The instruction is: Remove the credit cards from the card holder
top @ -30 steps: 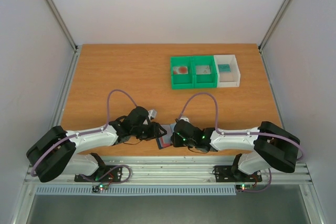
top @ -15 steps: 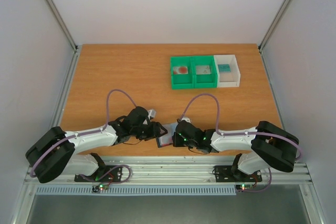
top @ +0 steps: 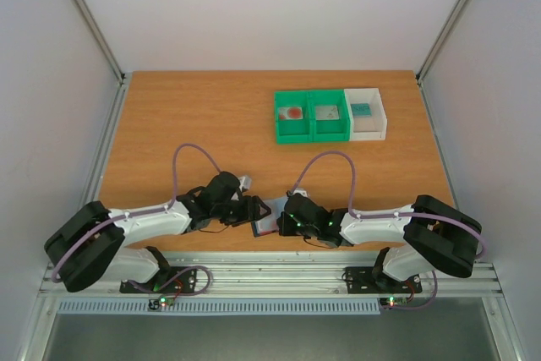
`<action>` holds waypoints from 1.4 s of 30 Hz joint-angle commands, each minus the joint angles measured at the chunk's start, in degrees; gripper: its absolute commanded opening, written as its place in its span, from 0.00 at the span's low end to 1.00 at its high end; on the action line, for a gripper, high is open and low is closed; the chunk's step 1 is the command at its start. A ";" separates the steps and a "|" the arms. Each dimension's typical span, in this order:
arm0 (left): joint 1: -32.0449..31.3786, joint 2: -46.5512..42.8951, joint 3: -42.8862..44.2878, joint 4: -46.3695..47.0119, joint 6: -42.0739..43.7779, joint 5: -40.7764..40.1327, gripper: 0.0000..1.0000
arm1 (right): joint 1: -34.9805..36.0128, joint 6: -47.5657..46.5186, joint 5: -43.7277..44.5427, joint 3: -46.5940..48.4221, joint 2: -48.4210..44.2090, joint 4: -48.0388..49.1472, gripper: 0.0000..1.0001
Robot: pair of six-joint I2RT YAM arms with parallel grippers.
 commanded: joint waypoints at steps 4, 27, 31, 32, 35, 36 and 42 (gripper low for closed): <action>-0.32 3.74 2.16 5.60 0.39 -1.65 0.66 | -0.36 0.73 0.27 -1.55 0.77 -0.45 0.01; -0.28 8.44 1.36 14.35 -4.02 3.57 0.63 | -0.35 1.56 -3.51 -2.15 0.57 2.79 0.05; -0.28 7.29 2.12 13.78 -3.97 4.02 0.62 | -0.35 1.83 -3.95 -2.13 -0.01 3.11 0.09; -0.30 7.30 2.27 14.02 -4.07 4.33 0.62 | -0.35 1.94 -4.01 -2.24 -0.13 3.31 0.10; -0.39 7.38 2.48 14.91 -4.58 5.23 0.62 | -0.35 1.95 -3.44 -2.63 -1.09 3.19 0.14; -0.37 7.41 2.49 15.27 -4.72 5.36 0.62 | -0.35 1.88 -3.22 -2.70 -1.73 2.82 0.15; -0.37 8.00 2.80 16.26 -5.27 5.86 0.62 | -0.35 2.50 -2.79 -3.16 -7.27 -1.56 0.26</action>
